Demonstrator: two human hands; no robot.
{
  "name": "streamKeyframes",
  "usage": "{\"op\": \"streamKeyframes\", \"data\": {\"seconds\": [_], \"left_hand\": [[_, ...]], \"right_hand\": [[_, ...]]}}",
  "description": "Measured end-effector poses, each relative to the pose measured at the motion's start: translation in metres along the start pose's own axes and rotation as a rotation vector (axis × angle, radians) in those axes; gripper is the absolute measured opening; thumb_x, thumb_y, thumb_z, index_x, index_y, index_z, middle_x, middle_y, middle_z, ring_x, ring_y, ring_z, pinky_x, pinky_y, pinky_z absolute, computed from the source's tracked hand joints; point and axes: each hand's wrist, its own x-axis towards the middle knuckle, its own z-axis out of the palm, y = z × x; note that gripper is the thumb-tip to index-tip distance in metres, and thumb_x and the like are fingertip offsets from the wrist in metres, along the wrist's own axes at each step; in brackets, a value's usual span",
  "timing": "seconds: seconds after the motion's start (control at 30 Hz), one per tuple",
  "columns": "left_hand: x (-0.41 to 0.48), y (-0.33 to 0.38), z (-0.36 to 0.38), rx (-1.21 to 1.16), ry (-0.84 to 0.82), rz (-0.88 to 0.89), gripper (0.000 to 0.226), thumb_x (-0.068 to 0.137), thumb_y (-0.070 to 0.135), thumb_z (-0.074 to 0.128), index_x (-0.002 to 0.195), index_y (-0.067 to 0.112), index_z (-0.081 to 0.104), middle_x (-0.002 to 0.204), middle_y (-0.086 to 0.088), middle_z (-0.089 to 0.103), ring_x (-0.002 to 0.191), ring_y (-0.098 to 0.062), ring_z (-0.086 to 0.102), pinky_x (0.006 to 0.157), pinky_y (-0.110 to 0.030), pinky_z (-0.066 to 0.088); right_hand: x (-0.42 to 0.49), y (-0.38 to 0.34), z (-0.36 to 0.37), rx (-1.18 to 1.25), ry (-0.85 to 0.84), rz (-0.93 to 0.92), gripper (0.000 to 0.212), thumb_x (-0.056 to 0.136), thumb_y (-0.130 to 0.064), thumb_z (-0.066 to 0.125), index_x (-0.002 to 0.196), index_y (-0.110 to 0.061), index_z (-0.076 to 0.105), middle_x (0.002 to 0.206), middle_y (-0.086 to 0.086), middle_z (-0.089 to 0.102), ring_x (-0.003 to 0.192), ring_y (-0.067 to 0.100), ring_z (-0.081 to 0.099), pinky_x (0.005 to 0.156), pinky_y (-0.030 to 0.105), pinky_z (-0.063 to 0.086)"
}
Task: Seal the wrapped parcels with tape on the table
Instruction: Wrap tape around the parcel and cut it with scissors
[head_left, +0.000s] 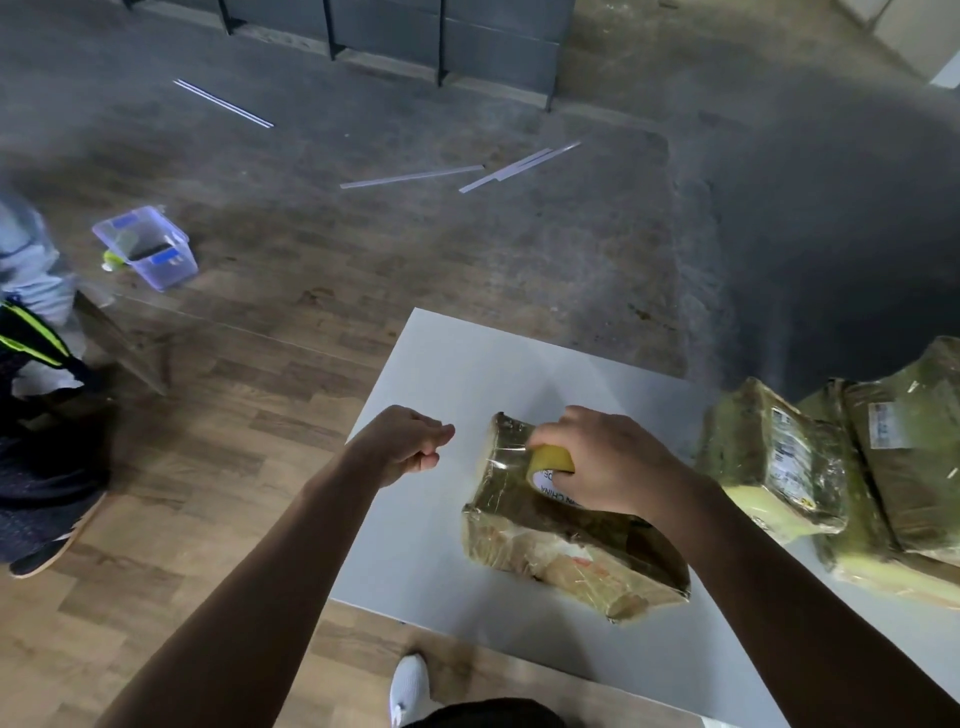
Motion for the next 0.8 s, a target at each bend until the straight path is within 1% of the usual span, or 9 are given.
{"op": "streamKeyframes", "data": {"seconds": [0.1,0.23,0.37,0.43,0.57,0.63,0.73,0.77,0.8], "left_hand": [[0.01,-0.004,0.0,-0.003,-0.015,-0.028,0.016,0.087,0.002,0.067,0.073,-0.003,0.06,0.066,-0.008,0.052,0.061,-0.015,0.051,0.059,-0.025,0.049],[0.024,-0.013,0.002,-0.048,-0.052,-0.093,0.011,0.086,0.001,0.068,0.087,-0.009,0.063,0.066,-0.009,0.05,0.061,-0.016,0.049,0.067,-0.028,0.05],[0.033,-0.028,0.006,-0.144,-0.131,-0.152,0.015,0.088,0.001,0.067,0.096,-0.011,0.061,0.066,-0.007,0.042,0.06,-0.014,0.043,0.058,-0.022,0.05],[0.036,-0.036,0.011,-0.176,-0.152,-0.177,0.018,0.088,0.001,0.066,0.098,-0.012,0.06,0.064,-0.006,0.039,0.058,-0.013,0.042,0.055,-0.021,0.049],[0.039,-0.047,0.022,-0.271,-0.254,-0.249,0.01,0.089,0.002,0.065,0.083,-0.005,0.06,0.064,-0.005,0.042,0.055,-0.012,0.043,0.05,-0.019,0.046],[0.04,-0.051,0.03,-0.291,-0.294,-0.277,0.015,0.089,0.0,0.063,0.075,-0.002,0.059,0.061,-0.005,0.046,0.052,-0.011,0.044,0.048,-0.019,0.044],[0.039,-0.053,0.039,-0.322,-0.307,-0.332,0.024,0.089,-0.006,0.059,0.067,0.002,0.054,0.058,-0.005,0.048,0.053,-0.012,0.044,0.047,-0.019,0.042],[0.042,-0.056,0.039,-0.344,-0.321,-0.354,0.022,0.087,-0.001,0.064,0.068,0.003,0.055,0.06,-0.005,0.05,0.054,-0.012,0.045,0.05,-0.019,0.043],[0.042,-0.056,0.04,-0.351,-0.346,-0.371,0.02,0.083,0.009,0.072,0.071,0.004,0.056,0.063,-0.004,0.051,0.058,-0.012,0.047,0.055,-0.02,0.044]], "right_hand": [[0.007,-0.003,-0.001,-0.024,-0.021,0.02,0.037,0.088,-0.036,0.058,0.125,-0.038,0.054,0.11,-0.003,0.052,0.095,0.023,0.057,0.076,0.027,0.04],[0.008,-0.006,-0.001,-0.023,-0.042,0.03,0.037,0.089,-0.038,0.057,0.126,-0.038,0.054,0.11,-0.004,0.052,0.096,0.022,0.057,0.079,0.029,0.043],[0.009,-0.008,-0.001,-0.013,-0.041,0.037,0.037,0.088,-0.038,0.059,0.125,-0.038,0.055,0.109,-0.004,0.054,0.094,0.022,0.058,0.077,0.028,0.042],[0.009,-0.008,0.0,-0.005,-0.035,0.041,0.037,0.087,-0.039,0.06,0.124,-0.038,0.056,0.108,-0.004,0.054,0.093,0.021,0.058,0.075,0.026,0.039],[0.006,-0.008,0.001,0.034,-0.023,0.059,0.037,0.087,-0.038,0.06,0.123,-0.039,0.057,0.106,-0.007,0.056,0.086,0.018,0.056,0.073,0.024,0.037],[0.003,-0.008,0.004,0.074,-0.019,0.065,0.036,0.087,-0.037,0.061,0.123,-0.037,0.058,0.103,-0.007,0.056,0.079,0.015,0.053,0.071,0.024,0.037],[0.001,-0.009,0.007,0.106,-0.02,0.067,0.036,0.087,-0.037,0.063,0.123,-0.034,0.059,0.103,-0.005,0.056,0.085,0.017,0.056,0.074,0.025,0.04],[0.001,-0.008,0.008,0.11,-0.016,0.067,0.036,0.086,-0.038,0.064,0.122,-0.034,0.059,0.104,-0.005,0.057,0.086,0.018,0.057,0.074,0.026,0.041],[0.001,-0.008,0.008,0.113,-0.011,0.067,0.036,0.086,-0.039,0.065,0.122,-0.034,0.059,0.104,-0.005,0.057,0.087,0.018,0.057,0.074,0.026,0.042]]}}
